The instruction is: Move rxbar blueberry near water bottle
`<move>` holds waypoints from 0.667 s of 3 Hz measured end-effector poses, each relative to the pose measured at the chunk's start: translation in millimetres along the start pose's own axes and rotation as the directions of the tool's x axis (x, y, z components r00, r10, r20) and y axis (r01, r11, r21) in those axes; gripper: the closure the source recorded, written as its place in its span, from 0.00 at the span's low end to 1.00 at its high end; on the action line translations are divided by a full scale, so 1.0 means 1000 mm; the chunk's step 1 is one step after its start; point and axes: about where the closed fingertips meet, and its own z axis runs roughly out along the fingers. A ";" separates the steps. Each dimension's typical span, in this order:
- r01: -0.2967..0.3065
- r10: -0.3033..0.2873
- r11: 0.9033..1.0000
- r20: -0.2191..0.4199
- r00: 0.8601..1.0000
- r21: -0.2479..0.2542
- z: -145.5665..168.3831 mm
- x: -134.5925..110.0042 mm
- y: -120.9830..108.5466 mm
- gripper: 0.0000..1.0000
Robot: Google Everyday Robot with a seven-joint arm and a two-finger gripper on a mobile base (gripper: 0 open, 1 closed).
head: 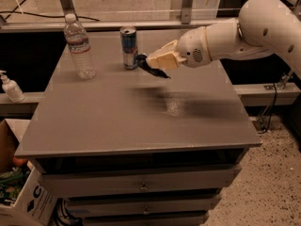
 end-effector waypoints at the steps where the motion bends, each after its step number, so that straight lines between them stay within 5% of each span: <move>1: 0.000 0.000 1.000 0.000 1.000 0.000 0.000 0.000 0.000 1.00; 2: 0.023 -0.022 0.999 0.029 0.999 -0.042 0.025 -0.007 0.006 1.00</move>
Offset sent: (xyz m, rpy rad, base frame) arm 0.0043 0.0571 -0.0078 0.0673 -0.0280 0.1022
